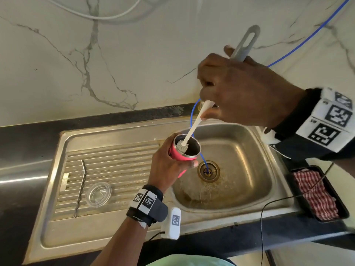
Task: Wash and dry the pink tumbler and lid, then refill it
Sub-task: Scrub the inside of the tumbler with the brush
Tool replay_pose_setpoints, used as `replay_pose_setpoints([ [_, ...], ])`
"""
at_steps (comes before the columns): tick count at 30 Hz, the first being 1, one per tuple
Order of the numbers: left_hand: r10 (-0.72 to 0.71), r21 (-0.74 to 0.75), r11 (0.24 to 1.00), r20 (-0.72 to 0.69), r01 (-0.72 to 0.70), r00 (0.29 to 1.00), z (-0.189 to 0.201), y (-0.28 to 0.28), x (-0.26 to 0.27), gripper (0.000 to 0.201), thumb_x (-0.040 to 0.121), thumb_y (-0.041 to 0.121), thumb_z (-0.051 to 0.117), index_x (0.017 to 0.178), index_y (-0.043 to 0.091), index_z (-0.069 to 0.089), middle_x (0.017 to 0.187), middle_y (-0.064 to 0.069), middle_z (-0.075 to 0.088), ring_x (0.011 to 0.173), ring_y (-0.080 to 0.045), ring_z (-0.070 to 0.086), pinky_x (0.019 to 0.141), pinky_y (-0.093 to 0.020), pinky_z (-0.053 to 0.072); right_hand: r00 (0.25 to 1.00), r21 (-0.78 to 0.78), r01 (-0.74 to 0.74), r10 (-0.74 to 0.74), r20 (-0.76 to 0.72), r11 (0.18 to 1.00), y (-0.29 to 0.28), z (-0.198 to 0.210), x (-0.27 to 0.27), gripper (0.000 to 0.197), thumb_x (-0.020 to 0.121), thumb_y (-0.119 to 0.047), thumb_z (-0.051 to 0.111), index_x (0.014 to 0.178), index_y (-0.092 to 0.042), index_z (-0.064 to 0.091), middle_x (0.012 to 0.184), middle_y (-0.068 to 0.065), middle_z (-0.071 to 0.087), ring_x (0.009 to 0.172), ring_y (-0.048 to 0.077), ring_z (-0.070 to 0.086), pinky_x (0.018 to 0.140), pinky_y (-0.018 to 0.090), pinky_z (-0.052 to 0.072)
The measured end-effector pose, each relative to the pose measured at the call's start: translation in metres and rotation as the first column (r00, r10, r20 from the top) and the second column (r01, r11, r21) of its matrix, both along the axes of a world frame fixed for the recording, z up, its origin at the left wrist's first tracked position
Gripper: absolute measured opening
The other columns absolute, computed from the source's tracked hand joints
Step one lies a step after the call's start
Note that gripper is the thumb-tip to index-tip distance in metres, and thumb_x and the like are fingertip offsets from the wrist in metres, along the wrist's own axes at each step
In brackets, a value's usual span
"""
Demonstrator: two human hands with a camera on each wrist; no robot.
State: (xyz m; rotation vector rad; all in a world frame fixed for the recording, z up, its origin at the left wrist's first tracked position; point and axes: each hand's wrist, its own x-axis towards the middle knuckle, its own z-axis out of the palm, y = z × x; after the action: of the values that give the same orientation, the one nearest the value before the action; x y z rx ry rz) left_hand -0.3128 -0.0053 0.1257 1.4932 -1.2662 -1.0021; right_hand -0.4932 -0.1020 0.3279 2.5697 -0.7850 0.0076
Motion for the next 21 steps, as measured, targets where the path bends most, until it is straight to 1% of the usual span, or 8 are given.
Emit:
replay_pose_setpoints([
  [3, -0.022, -0.019, 1.000, -0.008, 0.022, 1.000, 0.004, -0.001, -0.007, 0.081, 0.058, 0.011, 0.102, 0.127, 0.035, 0.067, 0.120, 0.013, 0.075, 0.112, -0.007, 0.070, 0.093, -0.026, 0.058, 0.999, 0.027, -0.010, 0.011, -0.047, 1.000, 0.005, -0.028, 0.011, 0.031, 0.083, -0.042, 0.077, 0.078, -0.014, 0.066, 0.097, 0.009, 0.053, 0.113, 0.032, 0.052, 0.101, 0.068, 0.045],
  [5, -0.031, -0.024, 0.999, -0.010, 0.031, 0.999, 0.005, -0.002, -0.010, 0.083, 0.057, 0.013, 0.103, 0.130, 0.033, 0.066, 0.123, 0.011, 0.074, 0.113, -0.008, 0.070, 0.094, -0.026, 0.058, 0.997, 0.027, -0.018, 0.020, -0.075, 0.999, 0.003, -0.038, 0.012, 0.028, 0.082, -0.039, 0.079, 0.078, -0.014, 0.066, 0.095, 0.007, 0.054, 0.111, 0.030, 0.053, 0.099, 0.067, 0.046],
  [7, -0.036, -0.011, 0.999, -0.003, 0.036, 0.999, 0.003, 0.000, -0.009, 0.086, 0.058, 0.014, 0.103, 0.132, 0.034, 0.065, 0.124, 0.011, 0.074, 0.114, -0.008, 0.070, 0.095, -0.027, 0.058, 1.000, 0.021, -0.024, 0.024, -0.012, 1.000, -0.002, -0.027, 0.007, 0.028, 0.081, -0.041, 0.079, 0.079, -0.016, 0.068, 0.097, 0.007, 0.056, 0.113, 0.030, 0.054, 0.101, 0.066, 0.046],
  [9, -0.045, 0.000, 0.999, 0.004, 0.045, 0.999, 0.001, 0.004, -0.005, 0.087, 0.060, 0.013, 0.102, 0.134, 0.037, 0.063, 0.121, 0.015, 0.074, 0.112, -0.006, 0.070, 0.093, -0.024, 0.057, 0.998, 0.035, -0.021, 0.019, 0.064, 0.999, -0.007, -0.009, 0.001, 0.033, 0.080, -0.047, 0.077, 0.082, -0.015, 0.071, 0.100, 0.008, 0.059, 0.116, 0.031, 0.055, 0.105, 0.067, 0.043],
  [12, -0.038, 0.000, 0.999, -0.007, 0.038, 0.999, 0.002, 0.007, -0.004, 0.087, 0.060, 0.012, 0.102, 0.134, 0.040, 0.063, 0.118, 0.020, 0.074, 0.110, -0.002, 0.070, 0.090, -0.017, 0.055, 0.997, 0.072, 0.011, -0.016, 0.072, 0.997, -0.013, 0.002, -0.004, 0.037, 0.081, -0.050, 0.072, 0.086, -0.014, 0.074, 0.103, 0.008, 0.060, 0.120, 0.030, 0.054, 0.109, 0.066, 0.040],
  [18, -0.084, -0.032, 0.996, 0.010, 0.085, 0.996, 0.008, 0.003, -0.012, 0.092, 0.058, 0.017, 0.104, 0.138, 0.035, 0.062, 0.129, 0.010, 0.070, 0.116, -0.004, 0.068, 0.090, -0.013, 0.053, 0.999, 0.106, 0.034, -0.030, -0.042, 0.994, -0.014, -0.038, 0.005, 0.040, 0.085, -0.054, 0.072, 0.086, -0.015, 0.071, 0.099, 0.005, 0.055, 0.114, 0.028, 0.051, 0.090, 0.062, 0.052],
  [20, -0.084, -0.018, 0.996, 0.005, 0.084, 0.996, 0.006, 0.005, -0.009, 0.092, 0.059, 0.014, 0.103, 0.138, 0.036, 0.062, 0.126, 0.013, 0.072, 0.114, -0.003, 0.069, 0.089, -0.013, 0.053, 0.999, 0.106, 0.042, -0.042, -0.005, 0.994, -0.018, -0.030, -0.001, 0.040, 0.083, -0.056, 0.070, 0.087, -0.016, 0.071, 0.100, 0.005, 0.055, 0.114, 0.027, 0.049, 0.092, 0.064, 0.051],
  [21, -0.077, -0.009, 0.997, 0.003, 0.077, 0.997, 0.005, 0.007, -0.007, 0.092, 0.059, 0.012, 0.103, 0.137, 0.038, 0.062, 0.123, 0.016, 0.073, 0.113, -0.002, 0.069, 0.089, -0.013, 0.053, 0.999, 0.106, 0.044, -0.046, 0.018, 0.993, -0.021, -0.024, -0.005, 0.040, 0.082, -0.056, 0.069, 0.089, -0.017, 0.072, 0.101, 0.005, 0.056, 0.116, 0.026, 0.048, 0.096, 0.067, 0.049],
])
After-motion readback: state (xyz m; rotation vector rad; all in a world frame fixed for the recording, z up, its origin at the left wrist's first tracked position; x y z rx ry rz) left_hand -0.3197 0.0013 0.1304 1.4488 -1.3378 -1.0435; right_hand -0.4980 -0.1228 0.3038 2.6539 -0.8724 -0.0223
